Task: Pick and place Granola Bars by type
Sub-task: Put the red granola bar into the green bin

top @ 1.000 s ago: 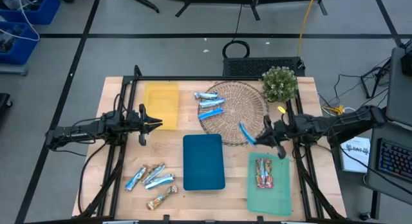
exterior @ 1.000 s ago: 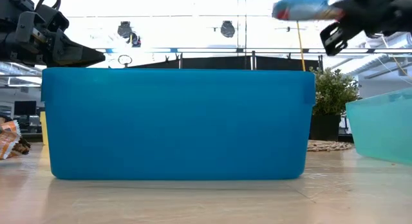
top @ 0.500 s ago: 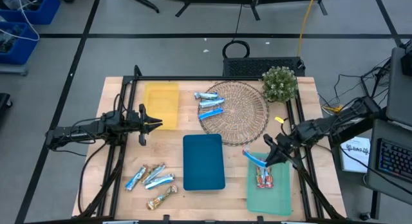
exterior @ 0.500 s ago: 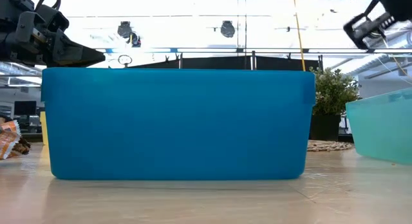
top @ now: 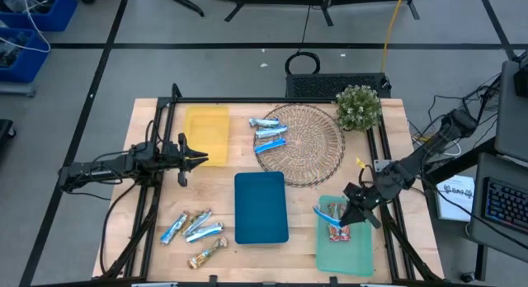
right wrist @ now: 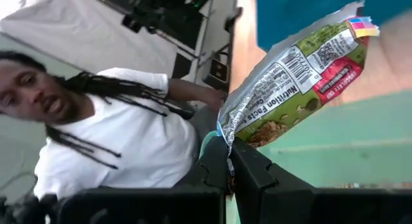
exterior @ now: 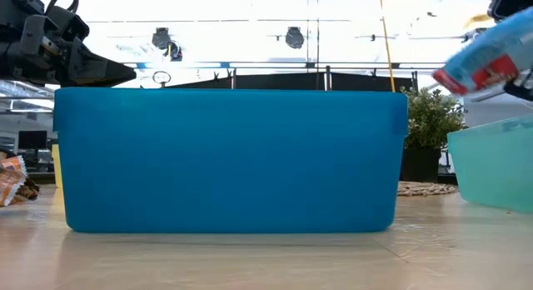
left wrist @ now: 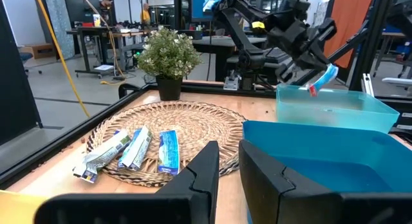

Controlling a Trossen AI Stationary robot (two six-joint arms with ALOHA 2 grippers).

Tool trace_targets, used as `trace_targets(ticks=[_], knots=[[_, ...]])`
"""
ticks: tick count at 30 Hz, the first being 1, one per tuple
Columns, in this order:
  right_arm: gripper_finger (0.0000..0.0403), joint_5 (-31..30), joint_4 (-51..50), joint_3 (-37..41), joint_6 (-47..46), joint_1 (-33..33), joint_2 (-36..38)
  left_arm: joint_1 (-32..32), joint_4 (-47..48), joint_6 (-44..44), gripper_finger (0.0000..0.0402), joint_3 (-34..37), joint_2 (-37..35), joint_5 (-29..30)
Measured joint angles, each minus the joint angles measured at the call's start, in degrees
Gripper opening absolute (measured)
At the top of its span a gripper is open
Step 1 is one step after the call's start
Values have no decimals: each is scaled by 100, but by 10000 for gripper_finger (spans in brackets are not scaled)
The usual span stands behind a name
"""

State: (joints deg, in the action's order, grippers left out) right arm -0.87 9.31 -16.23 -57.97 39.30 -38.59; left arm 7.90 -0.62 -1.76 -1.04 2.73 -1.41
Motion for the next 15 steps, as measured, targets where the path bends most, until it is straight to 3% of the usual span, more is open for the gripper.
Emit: trace_targets(ticks=[15], knots=[[0, -943, -494, -7, -1706, 1023, -581, 0, 0, 0, 67, 0, 2, 0]])
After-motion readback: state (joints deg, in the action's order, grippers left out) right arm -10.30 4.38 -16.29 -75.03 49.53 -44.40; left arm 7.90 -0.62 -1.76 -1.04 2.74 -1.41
